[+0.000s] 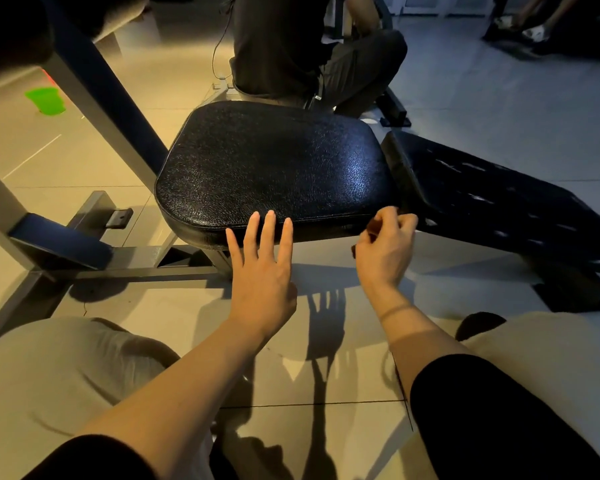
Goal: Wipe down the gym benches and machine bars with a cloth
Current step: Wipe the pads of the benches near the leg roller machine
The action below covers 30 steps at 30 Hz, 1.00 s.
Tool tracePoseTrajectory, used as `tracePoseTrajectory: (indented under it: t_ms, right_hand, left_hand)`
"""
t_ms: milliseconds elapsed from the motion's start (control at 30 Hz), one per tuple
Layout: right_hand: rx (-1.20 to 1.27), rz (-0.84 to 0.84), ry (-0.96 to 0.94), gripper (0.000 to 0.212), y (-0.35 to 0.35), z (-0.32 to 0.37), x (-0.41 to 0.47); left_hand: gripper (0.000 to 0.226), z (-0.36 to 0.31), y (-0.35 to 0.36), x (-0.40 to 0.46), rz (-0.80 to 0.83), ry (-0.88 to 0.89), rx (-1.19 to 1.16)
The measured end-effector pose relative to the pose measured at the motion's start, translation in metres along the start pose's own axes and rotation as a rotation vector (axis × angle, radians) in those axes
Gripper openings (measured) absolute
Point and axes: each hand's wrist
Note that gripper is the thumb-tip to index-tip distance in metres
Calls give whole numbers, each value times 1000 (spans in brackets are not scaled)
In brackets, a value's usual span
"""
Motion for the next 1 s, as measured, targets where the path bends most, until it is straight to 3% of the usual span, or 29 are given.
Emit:
tracePoseTrajectory:
  t_ms: [133,300,367,500,567,667,867,1000]
  right_hand:
    - [38,116,-151,22,18,27,-28]
    - [12,224,-554,18,22,40,-52]
    - [-13,178,-485,18,16,34,-48]
    - [61,-30,19,22,-1,12,-22]
    - [137,-63,114,25,-2,14,-13]
    - [164,14,70,31,10,32,-21]
    - [168,215,-196,39,26,43,-54]
    - [225,195,-106,31,10,33,-42]
  left_hand:
    - [103,9,3,-2,-34,47,12]
    - [100,8,5,-2,-57,42,9]
    - [101,6,5,-1,-68,37,7]
    - [104,6,5,-1,-77,32,-3]
    - [104,8,5,-2,-70,41,-10]
    - [102,12,5,-4,-62,62,-8]
    - [100,12,5,-4,-61,60,-12]
    - [104,6,5,-2,-76,41,-9]
Point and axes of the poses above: each hand's wrist, its own x-axis towards the middle knuckle, its own y-axis out of the palm, z = x × y, and after that the axes turned 2 degrees about z, right-handed
